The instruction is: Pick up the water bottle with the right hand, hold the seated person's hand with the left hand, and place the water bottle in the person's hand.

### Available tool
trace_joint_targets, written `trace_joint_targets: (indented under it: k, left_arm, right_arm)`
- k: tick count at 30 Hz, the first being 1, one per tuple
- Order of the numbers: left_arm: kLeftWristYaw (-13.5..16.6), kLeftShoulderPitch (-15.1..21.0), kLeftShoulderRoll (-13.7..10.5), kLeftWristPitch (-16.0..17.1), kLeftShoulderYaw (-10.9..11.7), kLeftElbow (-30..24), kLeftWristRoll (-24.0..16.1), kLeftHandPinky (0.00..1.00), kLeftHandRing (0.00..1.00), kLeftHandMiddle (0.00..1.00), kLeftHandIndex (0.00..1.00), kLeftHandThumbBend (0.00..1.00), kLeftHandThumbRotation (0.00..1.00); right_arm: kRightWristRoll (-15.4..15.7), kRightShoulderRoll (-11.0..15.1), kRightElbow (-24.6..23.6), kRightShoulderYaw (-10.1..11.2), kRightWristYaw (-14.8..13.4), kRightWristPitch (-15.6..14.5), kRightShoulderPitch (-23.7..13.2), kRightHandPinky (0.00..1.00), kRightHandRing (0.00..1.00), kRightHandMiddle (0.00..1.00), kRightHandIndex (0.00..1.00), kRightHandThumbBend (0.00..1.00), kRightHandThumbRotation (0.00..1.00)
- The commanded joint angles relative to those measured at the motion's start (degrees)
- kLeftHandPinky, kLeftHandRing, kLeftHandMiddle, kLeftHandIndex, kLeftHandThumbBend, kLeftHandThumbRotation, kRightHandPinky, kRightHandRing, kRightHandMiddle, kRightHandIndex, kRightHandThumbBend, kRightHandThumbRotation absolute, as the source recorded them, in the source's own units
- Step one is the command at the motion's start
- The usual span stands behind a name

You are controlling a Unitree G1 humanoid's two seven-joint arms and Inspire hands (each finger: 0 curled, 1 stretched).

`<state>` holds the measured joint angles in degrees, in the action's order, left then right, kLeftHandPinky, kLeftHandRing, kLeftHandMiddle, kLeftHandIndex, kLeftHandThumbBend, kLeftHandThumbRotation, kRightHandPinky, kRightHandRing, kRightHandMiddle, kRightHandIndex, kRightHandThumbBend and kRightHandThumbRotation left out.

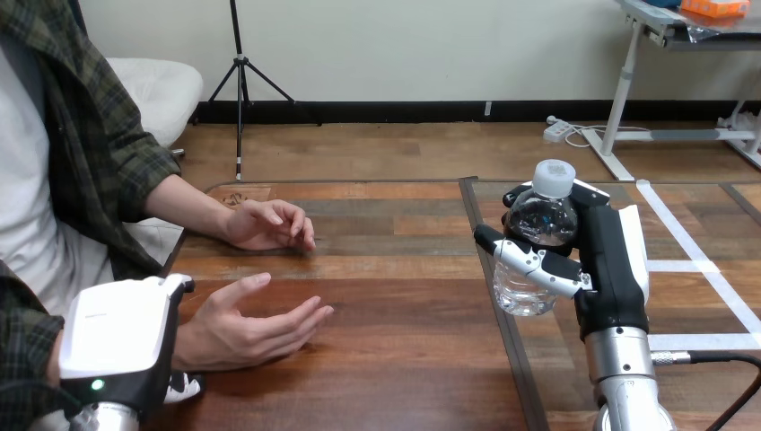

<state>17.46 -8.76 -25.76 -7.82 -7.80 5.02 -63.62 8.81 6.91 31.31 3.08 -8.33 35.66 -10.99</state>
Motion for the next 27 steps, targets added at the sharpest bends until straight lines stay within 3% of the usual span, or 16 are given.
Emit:
trace_joint_targets:
  k: [1, 16, 27]
  left_arm:
    - [-1.91, 3.68, -1.82, -1.03, -1.39, 1.95, -0.19, 0.7, 0.75, 0.75, 0.75, 0.93, 0.0]
    - [-8.26, 5.12, -2.11, -4.59, -3.42, 2.59, -0.04, 0.71, 0.76, 0.77, 0.76, 0.9, 0.0]
    - [-10.16, 6.0, -1.93, -5.05, -3.95, 3.77, 1.97, 0.7, 0.75, 0.77, 0.75, 0.9, 0.0]
  right_arm:
    - [-1.17, 0.79, -3.91, 0.82, 0.21, 0.97, -3.0, 0.32, 0.38, 0.43, 0.47, 0.69, 0.0]
    - [-1.18, 0.8, -3.94, 0.94, 0.32, 0.58, -3.26, 0.32, 0.38, 0.44, 0.48, 0.7, 0.0]
    - [-1.15, 0.89, -4.09, 0.98, 0.35, 0.47, -3.53, 0.33, 0.39, 0.44, 0.48, 0.7, 0.0]
